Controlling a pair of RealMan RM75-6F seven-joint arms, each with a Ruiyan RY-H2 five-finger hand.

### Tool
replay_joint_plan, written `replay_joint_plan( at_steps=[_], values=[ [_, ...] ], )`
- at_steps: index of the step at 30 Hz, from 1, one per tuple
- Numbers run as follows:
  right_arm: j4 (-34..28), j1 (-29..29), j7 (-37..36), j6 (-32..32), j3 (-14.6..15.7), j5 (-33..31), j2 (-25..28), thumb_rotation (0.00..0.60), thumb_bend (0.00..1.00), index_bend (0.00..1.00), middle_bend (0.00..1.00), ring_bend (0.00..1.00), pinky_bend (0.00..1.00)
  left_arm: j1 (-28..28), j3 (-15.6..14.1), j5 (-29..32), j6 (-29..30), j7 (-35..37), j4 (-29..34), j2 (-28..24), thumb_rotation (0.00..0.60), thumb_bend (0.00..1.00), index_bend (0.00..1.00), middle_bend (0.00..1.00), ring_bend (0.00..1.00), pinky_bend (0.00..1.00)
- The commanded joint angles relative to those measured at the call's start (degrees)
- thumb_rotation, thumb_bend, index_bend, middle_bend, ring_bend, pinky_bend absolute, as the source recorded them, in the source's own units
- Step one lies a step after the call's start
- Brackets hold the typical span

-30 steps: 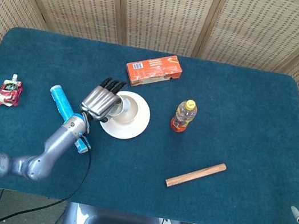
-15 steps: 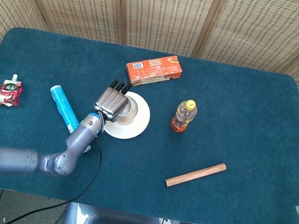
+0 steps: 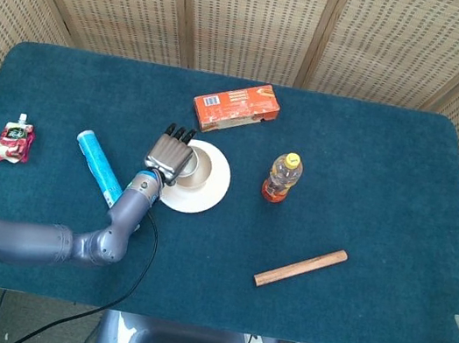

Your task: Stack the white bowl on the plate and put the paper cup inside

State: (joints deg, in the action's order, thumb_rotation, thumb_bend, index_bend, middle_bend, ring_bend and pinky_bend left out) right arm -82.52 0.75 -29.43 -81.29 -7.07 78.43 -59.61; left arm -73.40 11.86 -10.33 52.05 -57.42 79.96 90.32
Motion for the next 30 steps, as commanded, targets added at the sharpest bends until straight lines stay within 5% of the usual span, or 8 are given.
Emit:
replay_joint_plan(
  at_steps=[1,8,17,23,30],
  values=[
    [0.0,0.0,-0.1,0.0,0.0,0.0,0.0,0.6,0.17,0.0,0.0,0.0,0.0,-0.4,-0.4,0.0,-0.4,0.4,-1.1,0.9,0.6,0.46,0.62,0.0,0.0,0.0],
    [0.2,0.0,-0.2,0.2,-0.1,-0.2,0.0,0.6,0.17,0.0,0.0,0.0,0.0,-0.8,-1.1,0.1,-0.9,0.8,-2.3,2.1,0.6,0.45,0.62,0.0,0.0,0.0],
    [0.1,0.1,-0.3,-0.1,-0.1,0.0,0.0,0.6,0.17,0.0,0.0,0.0,0.0,-0.6,-1.6,0.0,-0.1,1.8,-2.2,2.2,0.6,0.21,0.51,0.0,0.0,0.0],
    [0.0,0.3,-0.3,-0.4,-0.2,0.1,0.0,0.6,0.17,0.0,0.0,0.0,0.0,-0.2,-1.7,-1.1,0.0,2.8,-1.9,2.0,0.6,0.19,0.38,0.0,0.0,0.0],
    [0.1,0.3,-0.4,-0.4,-0.2,0.2,0.0,0.6,0.17,0.0,0.0,0.0,0.0,0.7,-0.8,-3.6,0.7,5.5,-0.2,1.0,0.6,0.19,0.37,0.0,0.0,0.0]
  ],
)
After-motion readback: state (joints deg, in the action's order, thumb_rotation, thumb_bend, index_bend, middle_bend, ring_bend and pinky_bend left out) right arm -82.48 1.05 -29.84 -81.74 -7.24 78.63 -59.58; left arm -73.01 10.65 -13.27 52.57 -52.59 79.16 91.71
